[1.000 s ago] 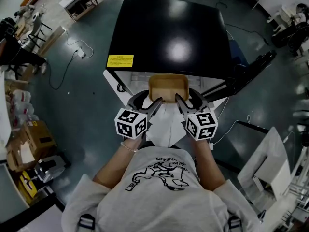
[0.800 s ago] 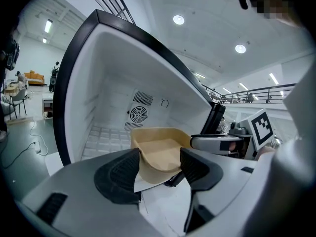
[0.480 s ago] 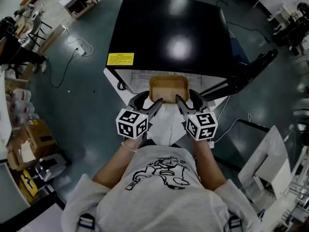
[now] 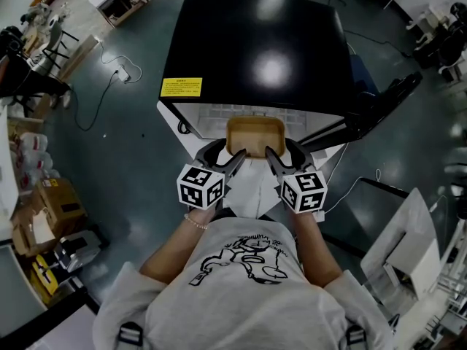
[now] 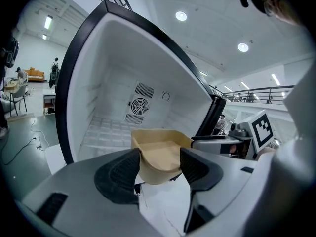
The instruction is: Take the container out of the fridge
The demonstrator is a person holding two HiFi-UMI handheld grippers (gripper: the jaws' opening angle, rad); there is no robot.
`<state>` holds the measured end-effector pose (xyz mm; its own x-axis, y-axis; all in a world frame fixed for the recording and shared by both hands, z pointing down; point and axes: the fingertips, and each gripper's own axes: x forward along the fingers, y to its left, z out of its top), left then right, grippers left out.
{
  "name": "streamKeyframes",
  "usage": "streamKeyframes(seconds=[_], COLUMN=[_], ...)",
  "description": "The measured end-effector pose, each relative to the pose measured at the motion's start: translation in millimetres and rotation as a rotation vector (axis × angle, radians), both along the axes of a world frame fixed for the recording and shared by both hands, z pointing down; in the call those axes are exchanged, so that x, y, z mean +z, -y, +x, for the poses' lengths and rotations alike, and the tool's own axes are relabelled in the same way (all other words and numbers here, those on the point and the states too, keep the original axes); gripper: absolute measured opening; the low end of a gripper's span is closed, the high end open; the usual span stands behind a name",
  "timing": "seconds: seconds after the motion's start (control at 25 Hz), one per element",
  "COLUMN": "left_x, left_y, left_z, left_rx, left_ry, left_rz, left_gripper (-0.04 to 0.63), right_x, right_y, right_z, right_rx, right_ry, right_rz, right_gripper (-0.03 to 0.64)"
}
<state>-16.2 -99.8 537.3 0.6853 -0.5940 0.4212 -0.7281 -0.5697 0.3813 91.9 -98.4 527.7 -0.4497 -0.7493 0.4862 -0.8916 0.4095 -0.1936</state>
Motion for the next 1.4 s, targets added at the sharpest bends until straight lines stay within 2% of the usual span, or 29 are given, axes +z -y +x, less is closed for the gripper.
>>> streamKeyframes(seconds=[1.0, 1.4], left_x=[63, 84], left_y=[-15, -18], left_z=[1, 3], left_rx=[0.006, 0.017], left_ry=[0.041, 0.066], left_rz=[-0.091, -0.101], left_gripper=[0.264, 0.264], right_x=[59, 83], right_y=[-17, -20], right_z=[0, 1], right_rx=[-0.016, -0.029], right_ry=[-0.025, -0.053], right_rz=[-0.092, -0.115], right_gripper=[0.235, 0.235])
